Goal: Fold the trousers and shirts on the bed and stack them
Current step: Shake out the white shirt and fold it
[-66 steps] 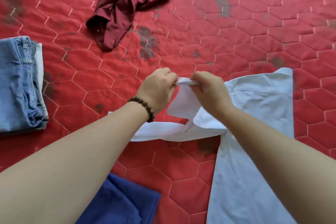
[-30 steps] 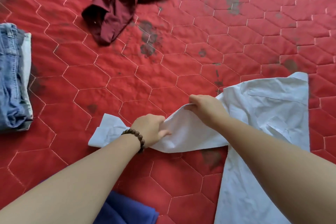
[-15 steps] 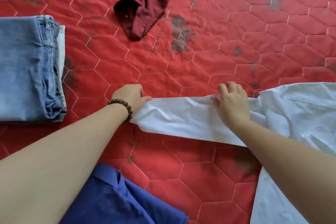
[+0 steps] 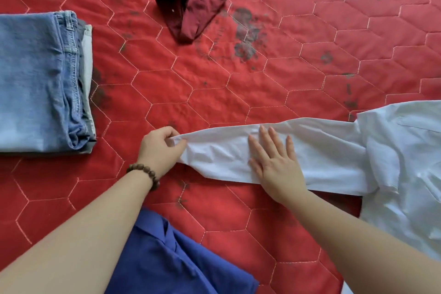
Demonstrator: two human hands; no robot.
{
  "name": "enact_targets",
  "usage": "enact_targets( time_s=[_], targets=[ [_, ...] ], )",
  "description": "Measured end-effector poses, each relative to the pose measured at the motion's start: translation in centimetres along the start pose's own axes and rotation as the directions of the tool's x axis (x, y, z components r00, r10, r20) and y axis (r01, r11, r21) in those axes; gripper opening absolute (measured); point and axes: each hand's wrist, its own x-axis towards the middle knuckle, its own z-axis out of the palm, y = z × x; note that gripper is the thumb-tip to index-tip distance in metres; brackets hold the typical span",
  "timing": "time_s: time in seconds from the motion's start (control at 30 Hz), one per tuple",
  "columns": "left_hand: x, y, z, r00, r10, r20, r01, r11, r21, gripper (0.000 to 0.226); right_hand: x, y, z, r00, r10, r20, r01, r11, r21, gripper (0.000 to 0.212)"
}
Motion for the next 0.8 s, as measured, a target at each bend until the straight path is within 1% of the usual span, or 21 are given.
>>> enact_targets(
  time_s=[0.03, 0.07, 0.1, 0.17, 0.23, 0.27, 0.3, 0.33, 0.37, 0.4, 0.43, 0.47, 0.5, 0.53, 0.57, 0.6, 0.63, 0.7, 0.73, 0.8],
  targets=[
    [0.4, 0.2, -0.7, 1.0, -0.017, 0.024, 0.019, 0.995, -0.101, 0.015, 0.0, -0.2, -0.1, 1.0, 0.015, -0.012, -0.015, 1.0, 0.006, 0.059],
    [0.8, 0.3, -1.3, 0.998, -0.025, 0.051, 0.033, 0.988, -0.154, 0.014, -0.1, -0.4, -0.2, 0.999, 0.028, -0.032, -0.027, 0.999, 0.017, 0.06],
    [1.2, 0.3, -1.9, 0.996, -0.034, 0.079, 0.046, 0.986, -0.161, 0.012, -0.1, -0.7, -0.2, 0.998, 0.036, -0.051, -0.034, 0.999, 0.028, 0.06],
    [1.8, 0.4, -2.6, 0.991, -0.065, 0.115, 0.077, 0.992, -0.097, 0.01, 0.1, -1.3, -0.2, 0.998, 0.032, -0.063, -0.03, 0.999, 0.03, 0.059],
    [2.3, 0.3, -2.8, 0.985, -0.144, 0.099, 0.14, 0.989, 0.044, 0.011, 0.4, -1.8, 0.0, 0.999, 0.033, -0.03, -0.033, 0.999, 0.017, 0.06],
    [2.3, 0.5, -2.6, 0.98, -0.19, 0.053, 0.179, 0.97, 0.164, 0.013, 0.5, -1.9, 0.1, 0.999, 0.04, -0.002, -0.04, 0.999, 0.005, 0.062],
    [2.1, 0.8, -2.1, 0.979, -0.205, -0.021, 0.201, 0.931, 0.305, 0.017, 0.5, -1.9, 0.1, 0.999, 0.039, 0.018, -0.038, 0.999, -0.012, 0.064],
    [1.7, 1.3, -1.4, 0.98, -0.173, -0.095, 0.197, 0.889, 0.414, 0.02, 0.5, -1.9, 0.0, 0.999, 0.02, 0.025, -0.02, 1.0, -0.016, 0.065],
    [1.2, 2.1, -0.3, 0.986, -0.092, -0.141, 0.148, 0.874, 0.462, 0.022, 0.4, -1.7, -0.3, 1.0, -0.017, 0.016, 0.017, 1.0, 0.002, 0.064],
    [0.5, 2.9, 1.0, 0.989, 0.025, -0.146, 0.047, 0.881, 0.47, 0.021, 0.3, -1.4, -0.8, 0.998, -0.058, -0.014, 0.059, 0.998, 0.037, 0.062],
    [-0.4, 3.7, 2.4, 0.981, 0.16, -0.109, -0.094, 0.888, 0.45, 0.02, 0.1, -1.0, -1.2, 0.995, -0.076, -0.07, 0.081, 0.994, 0.072, 0.058],
    [-1.2, 4.6, 4.1, 0.955, 0.292, -0.051, -0.246, 0.876, 0.414, 0.018, -0.2, -0.1, -1.6, 0.987, -0.048, -0.152, 0.065, 0.992, 0.105, 0.054],
    [-1.9, 5.0, 5.6, 0.92, 0.392, 0.021, -0.371, 0.85, 0.374, 0.018, -0.3, 1.0, -2.0, 0.97, 0.012, -0.243, 0.023, 0.99, 0.138, 0.05],
    [-2.5, 5.0, 7.0, 0.888, 0.447, 0.112, -0.457, 0.824, 0.336, 0.019, -0.5, 2.4, -2.2, 0.944, 0.091, -0.316, -0.041, 0.986, 0.162, 0.047],
    [-3.0, 4.9, 8.3, 0.861, 0.462, 0.212, -0.507, 0.802, 0.316, 0.026, -0.8, 4.0, -2.4, 0.918, 0.186, -0.351, -0.131, 0.976, 0.175, 0.045],
    [-3.5, 4.6, 9.5, 0.843, 0.446, 0.3, -0.531, 0.779, 0.333, 0.036, -1.2, 5.7, -2.4, 0.891, 0.289, -0.35, -0.234, 0.953, 0.192, 0.045],
    [-3.8, 3.9, 10.3, 0.839, 0.413, 0.354, -0.534, 0.748, 0.393, 0.047, -1.6, 7.3, -2.4, 0.866, 0.387, -0.317, -0.335, 0.919, 0.207, 0.046],
    [-4.4, 2.4, 11.0, 0.853, 0.372, 0.366, -0.519, 0.673, 0.527, 0.057, -2.4, 9.4, -2.0, 0.837, 0.512, -0.193, -0.478, 0.856, 0.196, 0.052],
    [-4.6, 1.8, 11.1, 0.859, 0.364, 0.359, -0.511, 0.652, 0.561, 0.059, -2.6, 10.1, -1.7, 0.84, 0.525, -0.136, -0.502, 0.848, 0.171, 0.056],
    [-4.7, 1.2, 11.0, 0.866, 0.349, 0.358, -0.499, 0.641, 0.584, 0.061, -2.2, 11.2, -1.4, 0.873, 0.481, -0.081, -0.465, 0.871, 0.161, 0.06]
  ],
)
